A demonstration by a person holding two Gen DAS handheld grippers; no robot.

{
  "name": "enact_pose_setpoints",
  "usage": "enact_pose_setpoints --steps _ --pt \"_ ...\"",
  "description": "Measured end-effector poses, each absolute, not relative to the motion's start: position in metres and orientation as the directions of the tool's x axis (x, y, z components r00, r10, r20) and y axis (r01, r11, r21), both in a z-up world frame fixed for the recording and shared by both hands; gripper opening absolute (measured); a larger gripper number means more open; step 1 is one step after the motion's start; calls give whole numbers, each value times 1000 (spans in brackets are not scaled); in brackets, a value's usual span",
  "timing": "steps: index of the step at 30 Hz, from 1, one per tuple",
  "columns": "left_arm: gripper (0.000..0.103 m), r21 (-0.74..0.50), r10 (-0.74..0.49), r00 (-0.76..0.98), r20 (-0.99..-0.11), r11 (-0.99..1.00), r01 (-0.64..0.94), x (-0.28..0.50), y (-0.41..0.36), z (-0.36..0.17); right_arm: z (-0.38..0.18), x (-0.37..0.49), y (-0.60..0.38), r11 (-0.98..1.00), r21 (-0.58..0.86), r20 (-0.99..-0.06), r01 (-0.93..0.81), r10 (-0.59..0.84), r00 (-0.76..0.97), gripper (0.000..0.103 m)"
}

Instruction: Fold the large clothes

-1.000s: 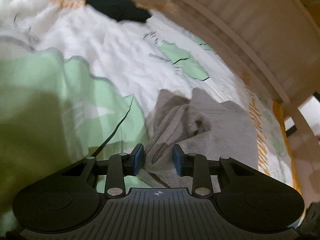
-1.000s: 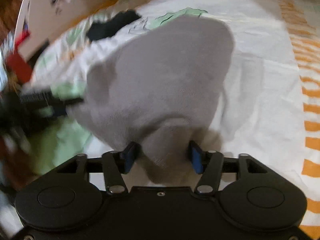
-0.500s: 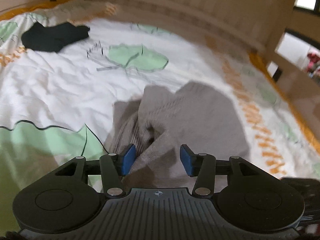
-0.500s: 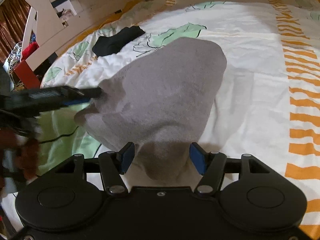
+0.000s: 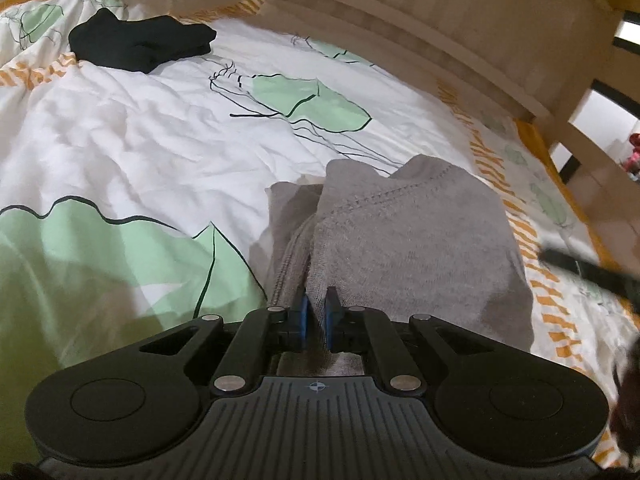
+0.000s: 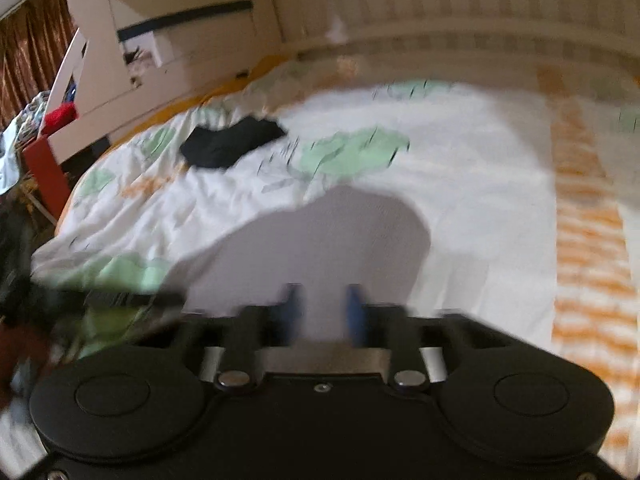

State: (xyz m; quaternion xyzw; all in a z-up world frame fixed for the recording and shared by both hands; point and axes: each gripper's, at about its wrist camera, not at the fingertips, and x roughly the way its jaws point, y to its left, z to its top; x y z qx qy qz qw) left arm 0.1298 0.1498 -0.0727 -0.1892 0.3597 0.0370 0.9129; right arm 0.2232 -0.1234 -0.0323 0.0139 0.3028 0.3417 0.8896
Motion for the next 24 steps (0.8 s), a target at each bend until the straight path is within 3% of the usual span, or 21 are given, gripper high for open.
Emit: enact_pose_setpoints --steps 3,8,11,15,16,17,18,19,20,24 --pt "8 -329 -76 737 -672 922 -204 130 153 -75 -37 248 -107 784 218 -490 -581 603 630 17" --pt "11 -313 -69 727 -684 927 -206 133 152 -78 -80 282 -61 769 234 -606 -595 594 529 17" --pt "13 -328 -80 728 -681 922 -206 134 154 -77 -78 276 -47 770 194 -599 -608 584 548 17" --pt "31 -353 -105 750 -653 918 -179 131 152 -65 -67 271 -56 754 189 -587 -629 600 544 18" --pt "36 -358 -108 756 -646 917 -175 130 151 -60 -64 270 -64 752 207 -574 -626 611 545 24" --pt "50 -361 -111 765 -634 918 -166 129 150 -54 -60 269 -72 750 228 -559 -621 623 547 31" --pt "68 -361 -112 777 -620 920 -156 128 150 -47 -56 267 -81 749 251 -542 -613 634 552 51" --pt "74 -360 -114 788 -605 922 -143 129 150 -42 -51 265 -93 748 274 -522 -605 644 560 66" --pt "80 -360 -121 802 -585 925 -124 130 150 -35 -48 263 -100 747 290 -505 -598 650 567 72" --pt "81 -355 -157 798 -582 932 -76 150 154 -25 -46 265 -131 749 368 -494 -551 659 567 75"
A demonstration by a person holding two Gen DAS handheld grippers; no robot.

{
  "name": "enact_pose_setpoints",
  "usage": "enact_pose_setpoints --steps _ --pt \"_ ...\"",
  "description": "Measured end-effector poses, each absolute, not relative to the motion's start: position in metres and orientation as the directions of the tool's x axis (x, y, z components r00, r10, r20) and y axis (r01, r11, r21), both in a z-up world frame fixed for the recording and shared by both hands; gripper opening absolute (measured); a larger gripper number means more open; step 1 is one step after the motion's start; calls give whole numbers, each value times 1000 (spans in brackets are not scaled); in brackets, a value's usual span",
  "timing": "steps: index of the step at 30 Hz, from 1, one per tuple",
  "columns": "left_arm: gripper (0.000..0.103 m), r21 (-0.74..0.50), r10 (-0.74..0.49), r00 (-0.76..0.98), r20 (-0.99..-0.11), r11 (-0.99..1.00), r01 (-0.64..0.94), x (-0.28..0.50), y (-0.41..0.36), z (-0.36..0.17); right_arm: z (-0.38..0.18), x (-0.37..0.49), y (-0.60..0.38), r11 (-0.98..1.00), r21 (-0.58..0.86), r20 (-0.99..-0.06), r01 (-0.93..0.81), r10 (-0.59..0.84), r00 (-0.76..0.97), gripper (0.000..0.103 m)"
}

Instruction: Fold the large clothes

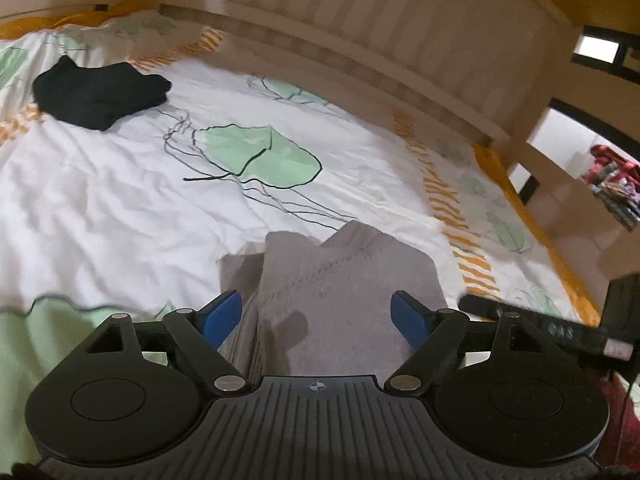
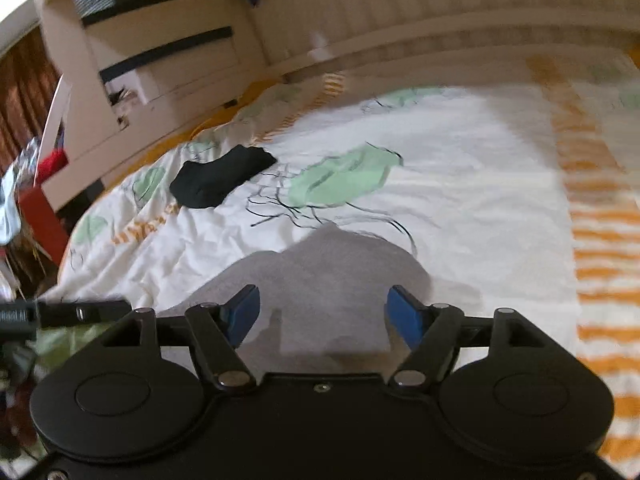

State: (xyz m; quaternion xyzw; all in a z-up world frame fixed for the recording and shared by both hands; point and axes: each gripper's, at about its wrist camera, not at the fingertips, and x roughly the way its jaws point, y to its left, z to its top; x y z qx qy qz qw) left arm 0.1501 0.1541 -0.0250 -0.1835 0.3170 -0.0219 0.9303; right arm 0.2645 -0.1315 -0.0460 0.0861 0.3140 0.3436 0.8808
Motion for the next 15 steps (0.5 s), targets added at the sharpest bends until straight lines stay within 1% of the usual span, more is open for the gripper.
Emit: enact_pose_setpoints --steps 3,5,8,11,13,15 --pt "82 -391 -207 744 -636 917 -79 172 162 -37 -62 275 -152 736 475 -513 -482 677 527 75" --pt "82 -395 -217 709 -671 914 -94 183 166 -48 -75 281 -162 726 536 -518 -431 686 511 75" --pt "82 -374 -218 657 -722 921 -105 193 171 -64 -92 289 -173 690 625 -510 -365 715 478 77" --pt "82 -379 -244 605 -758 919 -104 199 176 -79 -109 299 -176 636 702 -490 -320 758 430 77" --pt "84 -399 -272 573 -773 911 -106 202 181 -88 -121 305 -177 581 760 -456 -291 796 399 77" --pt "91 -440 -313 552 -773 891 -111 205 186 -96 -135 312 -178 511 823 -407 -249 835 370 77"
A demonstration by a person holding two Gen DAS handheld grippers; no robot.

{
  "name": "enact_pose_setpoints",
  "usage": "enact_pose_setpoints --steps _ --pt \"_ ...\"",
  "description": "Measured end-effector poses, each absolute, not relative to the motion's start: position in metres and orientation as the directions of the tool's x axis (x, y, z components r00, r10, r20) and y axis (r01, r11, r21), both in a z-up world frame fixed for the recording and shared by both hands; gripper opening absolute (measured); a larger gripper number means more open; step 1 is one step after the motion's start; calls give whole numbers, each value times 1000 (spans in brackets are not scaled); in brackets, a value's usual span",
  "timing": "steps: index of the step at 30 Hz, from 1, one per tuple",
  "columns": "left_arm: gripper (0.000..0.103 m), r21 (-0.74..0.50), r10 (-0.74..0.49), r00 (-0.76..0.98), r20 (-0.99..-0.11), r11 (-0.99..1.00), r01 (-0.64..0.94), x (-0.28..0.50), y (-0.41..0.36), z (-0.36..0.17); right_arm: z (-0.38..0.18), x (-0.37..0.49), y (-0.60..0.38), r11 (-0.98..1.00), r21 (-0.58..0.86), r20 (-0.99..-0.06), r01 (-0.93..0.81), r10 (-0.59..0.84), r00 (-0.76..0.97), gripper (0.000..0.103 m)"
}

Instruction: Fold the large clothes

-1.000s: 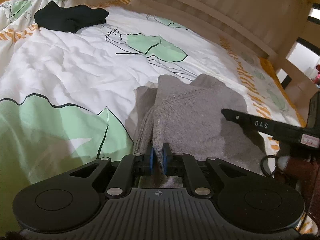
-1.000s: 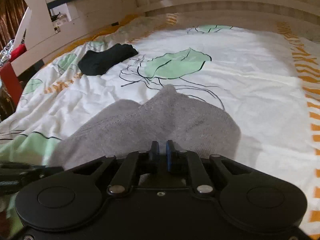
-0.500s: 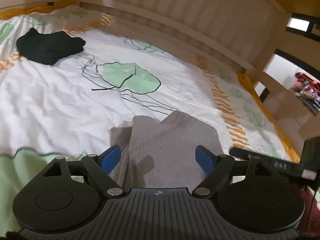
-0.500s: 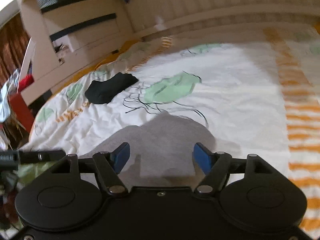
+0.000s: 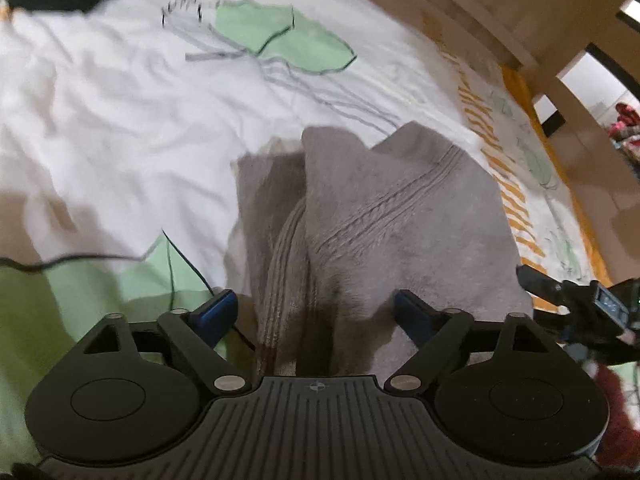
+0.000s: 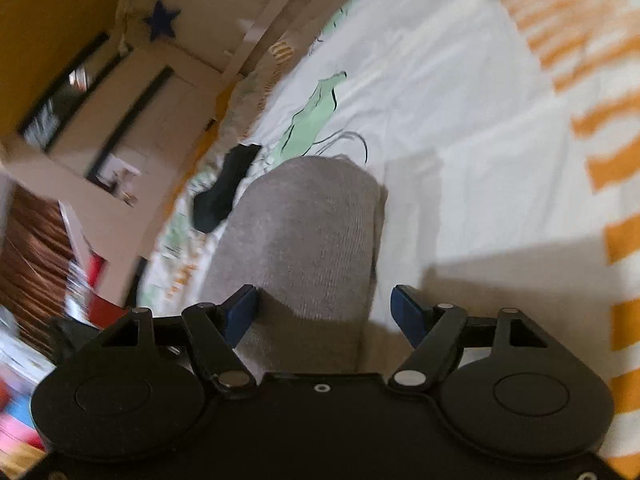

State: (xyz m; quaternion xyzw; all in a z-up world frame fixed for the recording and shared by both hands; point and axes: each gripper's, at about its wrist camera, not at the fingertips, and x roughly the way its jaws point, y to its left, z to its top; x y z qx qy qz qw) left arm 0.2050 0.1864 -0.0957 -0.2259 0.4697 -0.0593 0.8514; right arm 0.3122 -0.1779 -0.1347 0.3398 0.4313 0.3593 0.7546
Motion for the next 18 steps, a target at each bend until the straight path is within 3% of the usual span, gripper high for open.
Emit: enact_pose_setpoints --steps 5,10,13,18 --pt "102 -501 -391 517 -761 861 -87 218 191 -108 -148 326 -167 420 874 -338 -246 888 312 73" --pt "102 -548 -469 498 -729 836 -15 231 185 -113 -146 336 -158 418 868 -346 -270 896 277 71" --pt "102 -587 -516 495 -699 809 14 234 179 -113 -140 333 -156 452 836 -373 -311 884 282 64" --pt "102 -657 -569 508 -647 754 9 241 171 -113 -102 322 -141 568 663 -472 -487 823 317 62"
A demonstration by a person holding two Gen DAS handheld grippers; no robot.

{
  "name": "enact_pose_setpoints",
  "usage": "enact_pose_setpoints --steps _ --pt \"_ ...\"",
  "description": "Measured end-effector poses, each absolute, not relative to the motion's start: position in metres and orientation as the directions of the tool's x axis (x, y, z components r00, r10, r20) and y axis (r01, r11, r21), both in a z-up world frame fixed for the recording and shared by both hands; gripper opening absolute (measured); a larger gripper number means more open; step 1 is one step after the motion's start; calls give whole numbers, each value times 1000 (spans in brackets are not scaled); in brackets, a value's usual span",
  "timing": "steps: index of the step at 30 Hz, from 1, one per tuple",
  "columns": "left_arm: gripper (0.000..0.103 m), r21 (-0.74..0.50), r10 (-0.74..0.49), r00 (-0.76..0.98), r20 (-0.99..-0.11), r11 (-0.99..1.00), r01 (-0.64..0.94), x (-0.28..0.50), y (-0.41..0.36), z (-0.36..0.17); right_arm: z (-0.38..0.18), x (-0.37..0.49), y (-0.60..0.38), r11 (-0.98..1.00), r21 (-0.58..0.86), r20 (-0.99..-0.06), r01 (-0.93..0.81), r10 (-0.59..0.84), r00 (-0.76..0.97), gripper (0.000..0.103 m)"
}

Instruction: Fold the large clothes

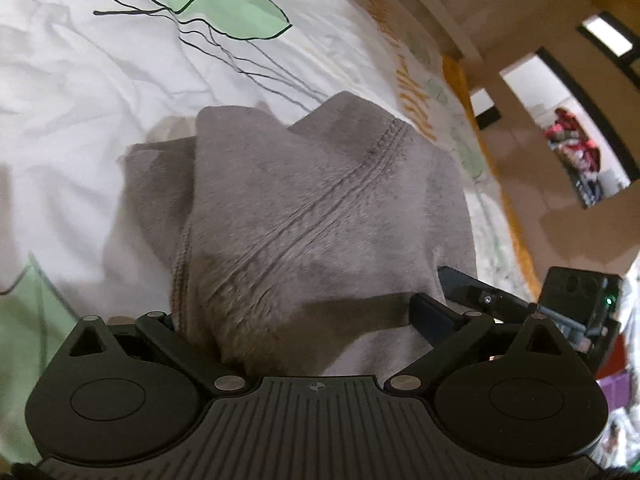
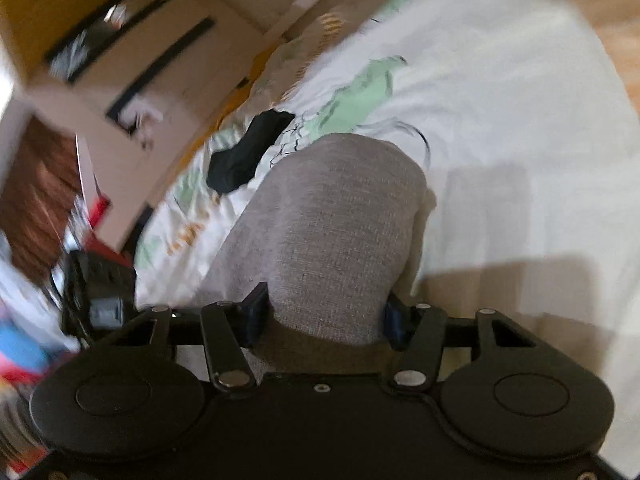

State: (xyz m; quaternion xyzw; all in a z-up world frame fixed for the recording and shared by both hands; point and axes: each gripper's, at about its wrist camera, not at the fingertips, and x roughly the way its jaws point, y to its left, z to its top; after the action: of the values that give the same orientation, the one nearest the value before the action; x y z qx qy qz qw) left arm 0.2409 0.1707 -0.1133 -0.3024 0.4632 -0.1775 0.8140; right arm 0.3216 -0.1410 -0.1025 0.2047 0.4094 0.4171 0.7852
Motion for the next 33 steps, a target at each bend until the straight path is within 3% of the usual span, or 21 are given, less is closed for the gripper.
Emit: enact_pose_setpoints --steps 6,12,14,17,20,23,28,33 --pt "102 -698 -616 544 -569 712 76 282 138 -107 -68 341 -153 632 521 -518 -573 768 376 61" --pt "102 -715 -659 556 -506 681 158 365 71 -107 -42 382 -198 751 363 -569 -552 647 508 61" --pt "101 -694 -662 547 -512 694 190 381 48 -109 -38 397 -220 790 328 -587 -518 600 543 61" --pt "98 -600 -582 549 -600 781 173 392 23 -124 -46 416 -245 842 288 -626 -456 526 576 63" --pt "94 -520 -532 568 -628 830 203 384 15 -131 -73 424 -253 905 169 -704 -390 388 595 65" --pt "94 -450 -490 582 -649 864 226 368 13 -124 -79 418 -258 914 163 -686 -371 375 624 69" --pt "93 -409 -428 653 -625 892 192 347 27 -102 -54 392 -242 914 27 -629 -405 330 704 71" --pt "93 -309 -355 728 -586 929 204 360 16 -67 -33 373 -241 913 43 -590 -406 351 727 72"
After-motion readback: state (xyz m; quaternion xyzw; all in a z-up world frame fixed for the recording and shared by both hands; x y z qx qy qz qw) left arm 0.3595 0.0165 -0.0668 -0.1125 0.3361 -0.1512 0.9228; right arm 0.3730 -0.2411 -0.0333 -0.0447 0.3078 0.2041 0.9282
